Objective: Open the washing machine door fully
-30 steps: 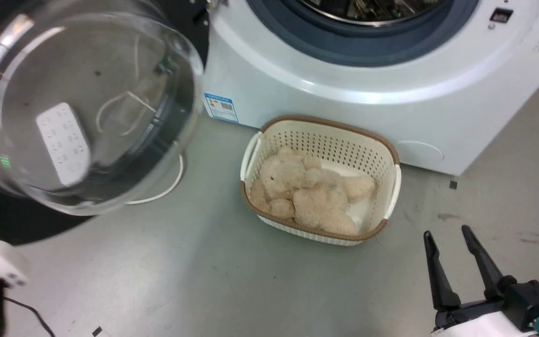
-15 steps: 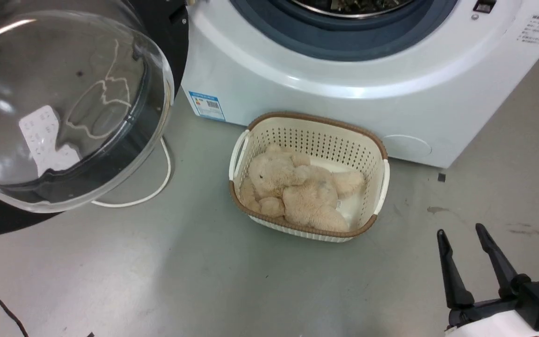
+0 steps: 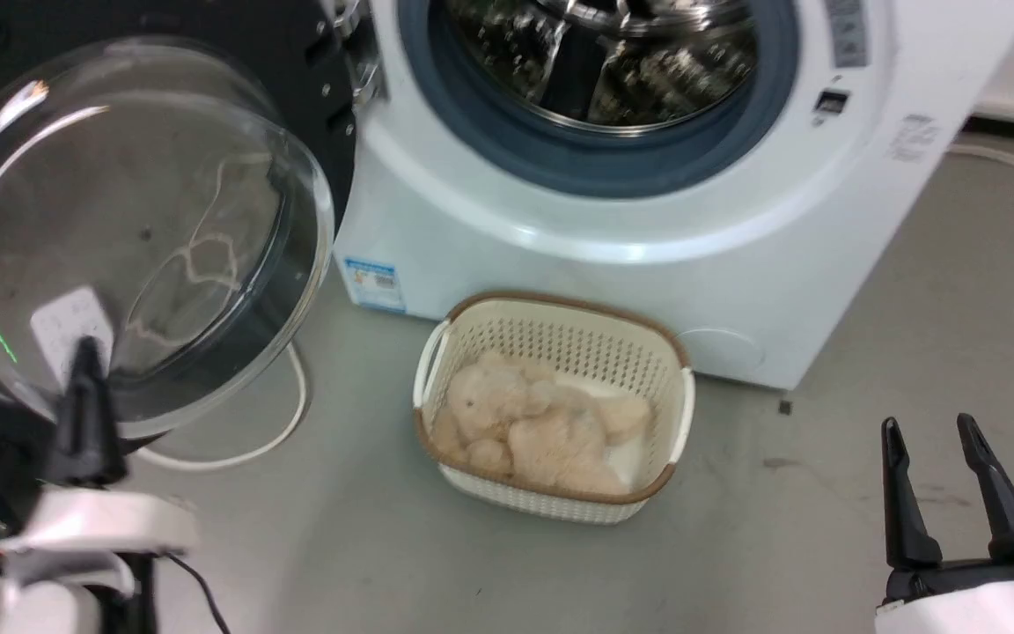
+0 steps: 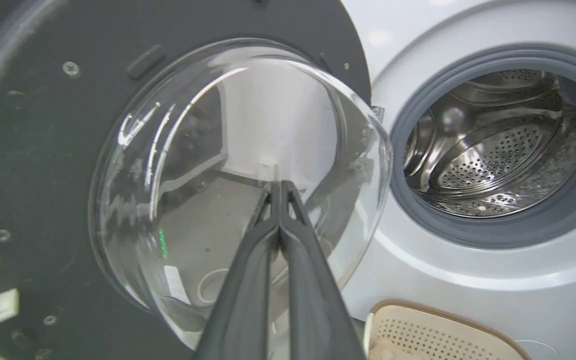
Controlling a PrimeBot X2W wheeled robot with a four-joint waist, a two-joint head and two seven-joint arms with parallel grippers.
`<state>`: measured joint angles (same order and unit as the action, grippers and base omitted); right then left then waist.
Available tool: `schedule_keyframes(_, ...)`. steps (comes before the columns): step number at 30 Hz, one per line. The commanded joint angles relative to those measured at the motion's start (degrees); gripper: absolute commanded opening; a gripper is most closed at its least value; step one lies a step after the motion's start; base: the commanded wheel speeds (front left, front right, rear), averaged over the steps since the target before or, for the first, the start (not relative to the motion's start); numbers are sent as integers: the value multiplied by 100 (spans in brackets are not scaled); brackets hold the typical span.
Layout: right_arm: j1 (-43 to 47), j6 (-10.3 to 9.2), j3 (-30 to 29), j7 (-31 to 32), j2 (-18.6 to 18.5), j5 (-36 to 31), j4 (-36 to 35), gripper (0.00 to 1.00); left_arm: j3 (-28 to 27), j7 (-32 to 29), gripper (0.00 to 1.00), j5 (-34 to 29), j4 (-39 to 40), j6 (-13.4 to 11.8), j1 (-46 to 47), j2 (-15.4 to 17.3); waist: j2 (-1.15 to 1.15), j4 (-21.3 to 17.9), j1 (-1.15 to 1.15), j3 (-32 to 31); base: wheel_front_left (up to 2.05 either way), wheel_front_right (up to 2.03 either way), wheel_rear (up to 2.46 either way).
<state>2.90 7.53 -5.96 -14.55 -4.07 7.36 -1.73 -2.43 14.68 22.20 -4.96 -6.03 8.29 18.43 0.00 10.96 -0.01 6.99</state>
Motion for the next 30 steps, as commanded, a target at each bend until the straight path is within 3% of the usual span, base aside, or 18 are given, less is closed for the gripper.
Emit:
schedule_keyframes(1,1,-4,-21,-36,32,-49,-46,100,56,22,0,-64,96,-40,-111,-41,0,-183,1,-211,0,0,0)
schedule_keyframes(8,228,-4,86,-42,95,-184,-138,100,727,-43,0,-372,571,-148,-744,-466,0,-592,1,-584,0,0,0)
schedule_keyframes(9,262,-4,90,-43,101,-177,-150,100,792,-49,4,-391,586,-177,-825,-526,0,-639,1,-622,0,0,0)
schedule_keyframes(10,302,-4,103,-43,106,-166,-154,100,847,-47,47,-425,595,-223,-906,-585,0,-682,1,-655,0,0,0)
schedule_keyframes(11,341,-4,122,-43,109,-156,-150,100,907,-42,100,-469,598,-258,-985,-631,0,-726,1,-688,0,0,0)
schedule_keyframes(22,604,-4,281,-44,118,-6,-124,100,1440,5,100,-881,546,-389,-1444,-886,0,-909,1,-776,0,0,0)
schedule_keyframes(30,626,-4,286,-44,119,14,-78,100,1576,15,100,-1034,471,-416,-1417,-875,0,-914,1,-772,0,0,0)
